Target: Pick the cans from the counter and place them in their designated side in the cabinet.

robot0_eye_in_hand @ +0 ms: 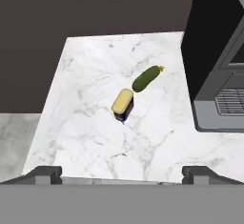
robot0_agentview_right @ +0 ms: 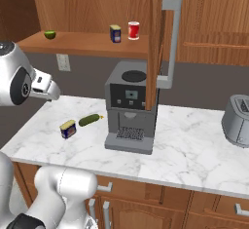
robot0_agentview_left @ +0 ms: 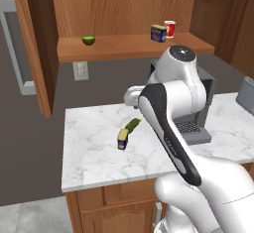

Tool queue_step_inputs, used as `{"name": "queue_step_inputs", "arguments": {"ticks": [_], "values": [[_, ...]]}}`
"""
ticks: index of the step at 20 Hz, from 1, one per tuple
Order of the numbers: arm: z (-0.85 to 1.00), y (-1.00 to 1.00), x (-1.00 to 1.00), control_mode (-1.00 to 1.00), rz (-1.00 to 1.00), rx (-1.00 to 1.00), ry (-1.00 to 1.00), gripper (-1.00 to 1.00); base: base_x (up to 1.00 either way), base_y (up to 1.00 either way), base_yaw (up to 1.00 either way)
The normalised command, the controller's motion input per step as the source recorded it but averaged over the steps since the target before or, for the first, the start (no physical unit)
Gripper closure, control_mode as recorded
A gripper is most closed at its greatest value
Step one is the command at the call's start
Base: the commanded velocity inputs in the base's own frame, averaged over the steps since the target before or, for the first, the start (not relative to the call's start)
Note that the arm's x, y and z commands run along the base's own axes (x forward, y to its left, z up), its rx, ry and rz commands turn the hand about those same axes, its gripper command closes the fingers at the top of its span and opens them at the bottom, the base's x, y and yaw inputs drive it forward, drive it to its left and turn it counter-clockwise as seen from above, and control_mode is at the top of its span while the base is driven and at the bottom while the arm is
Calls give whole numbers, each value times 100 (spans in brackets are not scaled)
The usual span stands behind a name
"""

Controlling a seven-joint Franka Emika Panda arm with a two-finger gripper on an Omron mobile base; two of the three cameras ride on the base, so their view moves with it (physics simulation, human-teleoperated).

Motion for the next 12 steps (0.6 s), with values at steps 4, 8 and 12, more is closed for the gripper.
{"name": "queue_step_inputs", "arguments": {"ticks": [4, 8, 12], "values": [[-12, 14, 0, -100, -2, 0, -5, -100, 0, 0, 0], [-6, 7, 0, -100, -1, 0, -2, -100, 0, 0, 0], [-9, 1, 0, -100, -1, 0, -1, -100, 0, 0, 0]]}}
